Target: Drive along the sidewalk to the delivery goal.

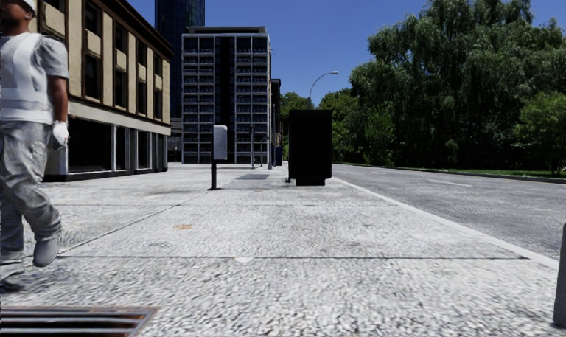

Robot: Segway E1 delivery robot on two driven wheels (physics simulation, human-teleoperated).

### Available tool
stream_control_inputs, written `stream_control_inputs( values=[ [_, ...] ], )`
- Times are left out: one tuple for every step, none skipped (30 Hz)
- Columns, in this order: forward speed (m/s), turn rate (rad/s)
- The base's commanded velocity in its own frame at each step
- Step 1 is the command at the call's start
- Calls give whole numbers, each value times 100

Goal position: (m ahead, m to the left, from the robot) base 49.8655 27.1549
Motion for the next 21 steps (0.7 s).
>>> stream_control_inputs(
  values=[
    [200, 0],
    [200, 0],
    [200, 0],
    [200, 0],
    [200, 0],
    [200, 0],
    [200, 0],
    [200, 0],
    [200, 0],
    [200, 0],
    [200, 0],
    [200, 0],
    [200, 0],
    [200, 0],
    [200, 0],
    [200, 0],
    [200, 0],
    [200, 0],
    [200, 0],
    [200, 0],
    [200, 0]
  ],
)
